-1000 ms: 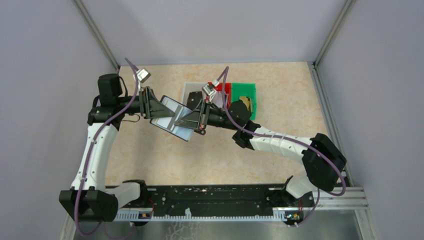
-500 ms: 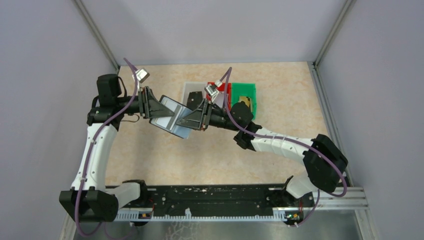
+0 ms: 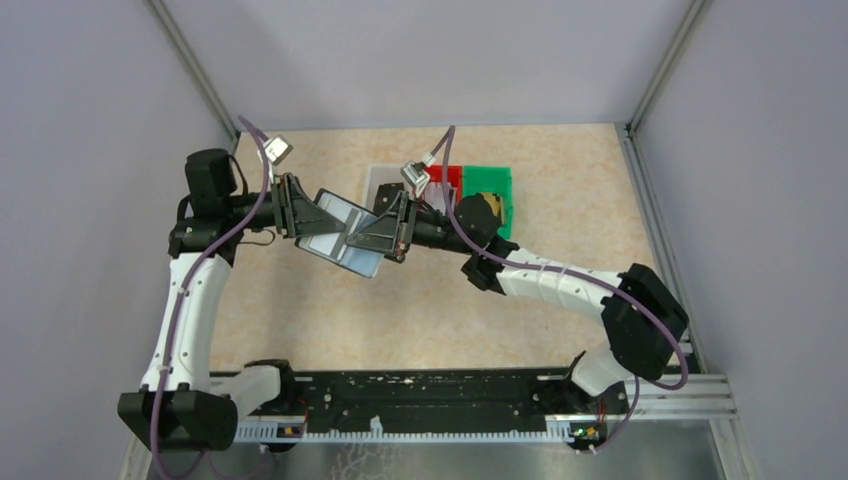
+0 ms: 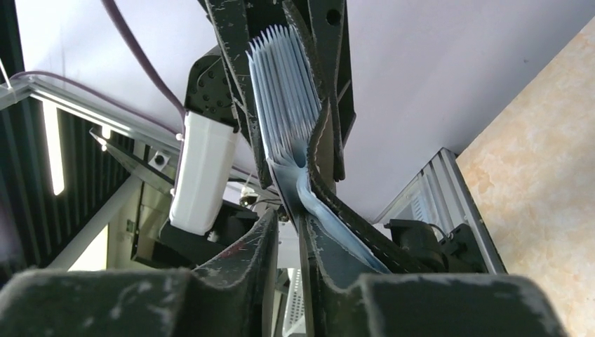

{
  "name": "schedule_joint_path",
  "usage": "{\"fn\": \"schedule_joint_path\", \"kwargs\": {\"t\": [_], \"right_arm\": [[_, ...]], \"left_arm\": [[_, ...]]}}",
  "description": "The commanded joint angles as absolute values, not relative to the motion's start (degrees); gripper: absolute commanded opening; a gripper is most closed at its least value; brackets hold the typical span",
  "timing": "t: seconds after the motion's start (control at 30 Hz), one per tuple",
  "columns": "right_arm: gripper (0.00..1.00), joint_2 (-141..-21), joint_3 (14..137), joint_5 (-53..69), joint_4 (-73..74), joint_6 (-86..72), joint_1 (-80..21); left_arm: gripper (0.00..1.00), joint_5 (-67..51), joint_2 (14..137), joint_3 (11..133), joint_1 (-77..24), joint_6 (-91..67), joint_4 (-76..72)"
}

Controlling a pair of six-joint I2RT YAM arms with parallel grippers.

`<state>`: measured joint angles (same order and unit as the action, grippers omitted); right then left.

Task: Take the credit cards out of the card holder
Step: Remove the credit card from the card holder.

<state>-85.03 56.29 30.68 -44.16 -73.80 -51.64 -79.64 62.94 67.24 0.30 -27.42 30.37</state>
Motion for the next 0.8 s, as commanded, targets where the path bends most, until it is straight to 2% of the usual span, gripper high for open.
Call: {"fn": "schedule_joint_path", "kwargs": {"t": [0.0,0.1,0.17,0.27,0.4,0.5,0.63,0.77], "right_arm": [[0.12,-88.02,60.21,26.09,-45.04,-74.68,-51.0],[0.0,-88.08,60.34,25.38,-44.72,-74.94,-50.73],[0.0,-87.85,59.94,25.38,-44.98,-75.18,-50.25],[0.0,-87.38,58.47,25.4,-46.61,-76.08,-49.72],[0.0,-86.69,55.95,25.4,-48.21,-76.55,-49.57],[0.0,-86.17,54.68,24.89,-48.95,-76.46,-49.57],[0.0,-85.87,54.58,24.95,-49.2,-76.34,-49.41],[0.0,-84.9,53.52,24.68,-49.37,-76.02,-49.02]], "left_arm": [[0.36,-82.3,60.52,67.76,-0.59,-27.92,30.7],[0.38,-80.62,60.27,67.55,-0.53,-27.16,31.29],[0.41,-80.77,60.49,66.83,-0.53,-26.91,31.89],[0.52,-81.26,61.12,66.85,-0.5,-26.13,33.38],[0.57,-83.19,61.49,66.8,-0.54,-28.02,31.5],[0.55,-84.33,61.61,66.97,-0.46,-28.69,30.84],[0.43,-86.56,61.54,66.06,-0.44,-31.42,28.43],[0.42,-87.69,60.89,65.18,-0.4,-34.52,24.66]]}}
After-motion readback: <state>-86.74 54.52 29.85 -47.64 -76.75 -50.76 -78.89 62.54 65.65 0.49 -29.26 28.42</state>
